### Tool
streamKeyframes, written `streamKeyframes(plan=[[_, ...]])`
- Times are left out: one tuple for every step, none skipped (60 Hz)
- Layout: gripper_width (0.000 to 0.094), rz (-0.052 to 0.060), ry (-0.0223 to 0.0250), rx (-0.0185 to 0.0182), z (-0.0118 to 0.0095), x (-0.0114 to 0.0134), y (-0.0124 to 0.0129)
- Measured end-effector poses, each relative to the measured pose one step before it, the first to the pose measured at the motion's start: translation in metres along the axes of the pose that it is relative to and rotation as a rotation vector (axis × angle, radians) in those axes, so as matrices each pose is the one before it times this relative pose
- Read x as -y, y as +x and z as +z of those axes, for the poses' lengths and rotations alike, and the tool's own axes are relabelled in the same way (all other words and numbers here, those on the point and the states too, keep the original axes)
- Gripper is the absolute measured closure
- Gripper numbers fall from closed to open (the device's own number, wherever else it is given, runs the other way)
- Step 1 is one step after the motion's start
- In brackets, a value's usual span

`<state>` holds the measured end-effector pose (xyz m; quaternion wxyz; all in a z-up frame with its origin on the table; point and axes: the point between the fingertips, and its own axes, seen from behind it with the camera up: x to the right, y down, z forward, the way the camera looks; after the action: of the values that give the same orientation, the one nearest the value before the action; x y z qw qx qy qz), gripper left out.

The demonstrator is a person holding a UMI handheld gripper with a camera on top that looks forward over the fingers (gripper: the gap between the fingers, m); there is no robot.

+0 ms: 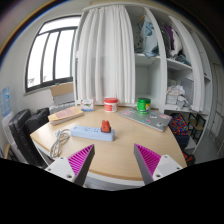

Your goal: Unplug charger

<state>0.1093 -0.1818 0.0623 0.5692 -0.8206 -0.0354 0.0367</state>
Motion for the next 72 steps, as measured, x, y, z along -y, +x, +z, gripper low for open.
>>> streamKeyframes(plan=[[0.0120,-0.0035,-0.00050,0.00099,0.00875,0.00248,-0.00384],[0.0122,-0.0042,0.00143,0.00191,0.00832,0.00232,-0.00413],[0.0122,-0.0039,0.00184,0.00112,0.00833,0.00213,-0.00350],[0.0121,-0.0024,-0.00025,-0.00106,0.00811,0.00159,-0.00241],[0.0123,-0.0009,-0.00266,-0.00264,0.00804,0.00106,-0.00166],[0.0123,-0.0002,-0.00345,-0.00288,0.00816,0.00108,-0.00159],[0.0124,0.0001,-0.00361,-0.00226,0.00788,0.00097,-0.00197],[0.0122,0.0003,-0.00283,-0.00153,0.00779,0.00120,-0.00228],[0.0124,0.0002,-0.00143,-0.00111,0.00749,0.00178,-0.00198],[0.0122,0.0004,0.00019,-0.00130,0.00750,0.00192,-0.00172],[0.0124,0.0002,0.00031,-0.00253,0.00733,0.00205,-0.00123],[0.0124,0.0000,-0.00204,-0.00548,0.00644,0.00199,-0.00054],[0.0124,-0.0002,-0.00225,-0.00671,0.00675,0.00127,0.00049],[0.0123,-0.0016,-0.00192,-0.00691,0.00669,0.00150,0.00039],[0.0124,-0.0026,0.00086,-0.00630,0.00661,0.00207,0.00059],[0.0125,-0.0017,0.00170,-0.00837,0.00673,0.00214,0.00125],[0.0125,0.0011,-0.00017,-0.01079,0.00627,0.00143,0.00168],[0.0130,0.0023,-0.00222,-0.01009,0.00553,0.00071,0.00176],[0.0140,0.0024,-0.00168,-0.00769,0.00546,0.00073,0.00076],[0.0156,0.0024,-0.00087,-0.00703,0.00487,0.00089,0.00109],[0.0191,0.0023,-0.00181,-0.00662,0.00447,0.00040,0.00094],[0.0242,0.0034,-0.00535,-0.00580,0.00417,-0.00085,0.00059],[0.0317,0.0046,-0.01000,-0.00452,0.00385,-0.00226,0.00022],[0.0416,0.0059,-0.01834,-0.00231,0.00360,-0.00463,0.00039],[0.0506,0.0143,-0.00548,0.02212,0.00063,0.00338,-0.00692],[0.0628,0.0208,0.00088,0.03472,0.00160,0.00092,-0.00870],[0.0657,0.0214,-0.01107,0.00742,0.00008,-0.00286,0.00192],[0.0660,0.0070,0.00838,-0.00759,-0.00005,0.00234,0.00085],[0.0680,-0.0026,-0.00454,0.00158,-0.00028,-0.00104,-0.00053],[0.0703,-0.0122,-0.00114,-0.00246,-0.00027,-0.00018,0.00030],[0.0723,-0.0171,0.00084,-0.00451,-0.00002,-0.00002,0.00038],[0.0730,-0.0130,0.00174,-0.00433,0.00010,0.00005,0.00008],[0.0738,-0.0065,-0.00020,-0.00624,-0.00011,-0.00032,0.00017],[0.0756,-0.0073,0.00030,-0.00437,0.00026,-0.00006,-0.00023],[0.0764,-0.0075,0.00188,-0.00349,0.00021,0.00048,0.00008],[0.0774,-0.0033,0.00013,-0.00182,0.00050,0.00010,-0.00030],[0.0780,-0.0012,0.00188,-0.00036,0.00042,0.00016,-0.00015],[0.0786,0.0013,0.00065,0.00118,0.00064,0.00018,-0.00016],[0.0789,0.0024,0.00098,0.00200,0.00053,0.00031,-0.00034],[0.0798,0.0025,0.00133,0.00368,0.00057,0.00051,-0.00026],[0.0802,0.0016,-0.00056,0.00634,-0.00030,0.00041,-0.00052],[0.0804,0.0007,-0.00027,0.00900,-0.00209,0.00072,-0.00116],[0.0803,-0.0010,0.01476,0.00986,-0.00463,0.00613,-0.00067],[0.0803,0.0005,0.03742,0.00915,-0.00604,0.01208,-0.00024],[0.0803,0.0016,0.04472,0.00274,-0.00771,0.01464,0.00144],[0.0803,-0.0003,0.04610,-0.00821,-0.00823,0.01501,0.00458],[0.0803,-0.0023,0.04258,-0.01739,-0.00749,0.01511,0.00621],[0.0803,-0.0025,0.03514,-0.02009,-0.00687,0.01307,0.00660],[0.0803,-0.0038,0.01960,-0.01694,-0.00445,0.01038,0.00525],[0.0803,-0.0021,0.00167,-0.00584,-0.00378,0.00764,0.00328],[0.0804,0.0037,0.00086,0.00079,-0.00349,0.00457,0.00191],[0.0804,0.0106,-0.00028,0.00831,-0.00319,0.00392,0.00032],[0.0804,0.0135,-0.00070,0.01219,-0.00253,0.00317,-0.00065],[0.0804,0.0121,-0.00280,0.01102,-0.00227,0.00183,0.00047],[0.0804,0.0076,-0.00597,0.00560,-0.00223,0.00068,0.00225],[0.0804,0.0011,-0.00722,-0.00296,-0.00661,-0.00066,0.00247],[0.0804,-0.0024,-0.00899,-0.00397,-0.00007,-0.00161,0.00513],[0.0803,-0.0049,-0.00811,-0.00768,-0.00063,-0.00215,0.00540],[0.0803,-0.0064,-0.00831,-0.00990,0.00006,-0.00288,0.00549],[0.0803,-0.0078,-0.01254,-0.01095,0.00063,-0.00457,0.00561],[0.0803,-0.0078,-0.01658,-0.00952,0.00092,-0.00590,0.00481],[0.0803,-0.0058,-0.01912,-0.00676,0.00133,-0.00686,0.00428],[0.0801,-0.0028,-0.02028,-0.00323,0.00142,-0.00743,0.00303],[0.0802,-0.0015,-0.02152,-0.00047,0.00164,-0.00813,0.00258],[0.0801,0.0024,-0.02133,-0.00004,0.00226,-0.00849,0.00194],[0.0801,0.0062,-0.02135,-0.00026,0.00263,-0.00852,0.00190],[0.0796,0.0069,-0.02211,-0.00042,0.00279,-0.00822,0.00196],[0.0792,0.0043,-0.02277,0.00173,0.00355,-0.00875,0.00130],[0.0788,0.0037,-0.01793,0.00086,0.00507,-0.00966,0.00051],[0.0787,0.0029,-0.02075,0.00345,0.00409,-0.00791,0.00093],[0.0784,0.0038,-0.01930,0.00137,0.00395,-0.00777,0.00148],[0.0783,0.0018,-0.01988,-0.00154,0.00439,-0.00741,0.00200]])
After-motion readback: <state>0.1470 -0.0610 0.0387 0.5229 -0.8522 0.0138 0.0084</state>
